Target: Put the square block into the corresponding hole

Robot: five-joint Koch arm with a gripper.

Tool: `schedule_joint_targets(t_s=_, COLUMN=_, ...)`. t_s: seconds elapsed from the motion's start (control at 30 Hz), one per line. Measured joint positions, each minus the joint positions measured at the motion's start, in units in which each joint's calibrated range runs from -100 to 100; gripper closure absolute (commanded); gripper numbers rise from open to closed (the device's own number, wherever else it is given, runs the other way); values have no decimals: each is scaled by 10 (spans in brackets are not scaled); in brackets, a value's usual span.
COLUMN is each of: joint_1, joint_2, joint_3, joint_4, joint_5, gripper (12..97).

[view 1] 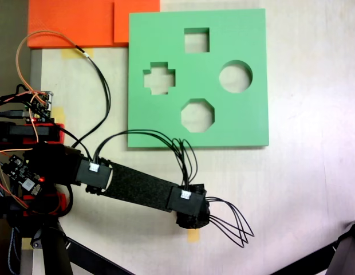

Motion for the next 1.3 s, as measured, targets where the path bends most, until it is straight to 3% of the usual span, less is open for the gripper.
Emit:
schedule_joint_targets(t_s=0.43, joint_1=-1, joint_2=-49, joint_3=-8, joint_4=0, joint_5=7, gripper=836)
schedule_joint_targets(t_s=0.7, joint_1=21, joint_2=-213, joint_3=-12, joint_4=0, joint_5=42, gripper=834)
schedule_joint_targets(t_s=0.83, joint_1=64, joint_2=-309, joint_3=-12, joint_4=0, joint_5=84, gripper=834)
schedule_joint_targets(t_s=1.07, joint_1=193, joint_2=-345, joint_3=10, joint_4=0, joint_5=203, gripper=834)
schedule_joint_targets(t_s=1.3, joint_1=285, joint_2=-170, joint_3=217, joint_4=-6, joint_5=311, gripper=833)
